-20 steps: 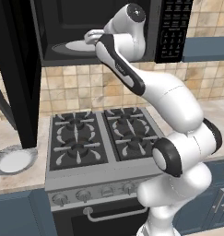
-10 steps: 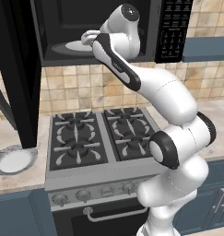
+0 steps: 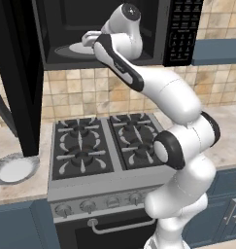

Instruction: Pick the potato from the counter and place it in the microwave. Then turn on the microwave.

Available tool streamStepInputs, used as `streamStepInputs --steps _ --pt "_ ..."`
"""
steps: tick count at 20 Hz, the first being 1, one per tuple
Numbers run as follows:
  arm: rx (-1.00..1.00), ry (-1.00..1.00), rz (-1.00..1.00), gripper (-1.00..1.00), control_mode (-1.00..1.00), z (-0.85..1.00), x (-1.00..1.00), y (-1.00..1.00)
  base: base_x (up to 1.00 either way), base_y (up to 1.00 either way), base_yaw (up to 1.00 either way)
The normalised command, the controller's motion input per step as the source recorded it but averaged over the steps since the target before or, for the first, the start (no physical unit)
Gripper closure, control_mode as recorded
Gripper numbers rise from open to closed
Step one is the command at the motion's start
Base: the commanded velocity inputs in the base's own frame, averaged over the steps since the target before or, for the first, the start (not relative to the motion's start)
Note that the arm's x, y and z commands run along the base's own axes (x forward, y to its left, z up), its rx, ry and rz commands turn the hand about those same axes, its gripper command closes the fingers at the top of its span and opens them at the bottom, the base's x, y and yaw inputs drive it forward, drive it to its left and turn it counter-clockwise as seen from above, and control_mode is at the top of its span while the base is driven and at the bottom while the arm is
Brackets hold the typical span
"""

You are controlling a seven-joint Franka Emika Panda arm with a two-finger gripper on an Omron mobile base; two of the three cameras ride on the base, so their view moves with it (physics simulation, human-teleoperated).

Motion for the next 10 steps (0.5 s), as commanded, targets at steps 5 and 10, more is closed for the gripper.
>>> streamStepInputs --steps 5,10 --pt "0.00 0.00 0.00 1.00 -1.00 0.00 0.24 0.10 0.00 0.00 0.00" --pt "0.00 0.00 0.00 1.00 -1.00 0.00 0.25 0.08 0.00 0.00 0.00"
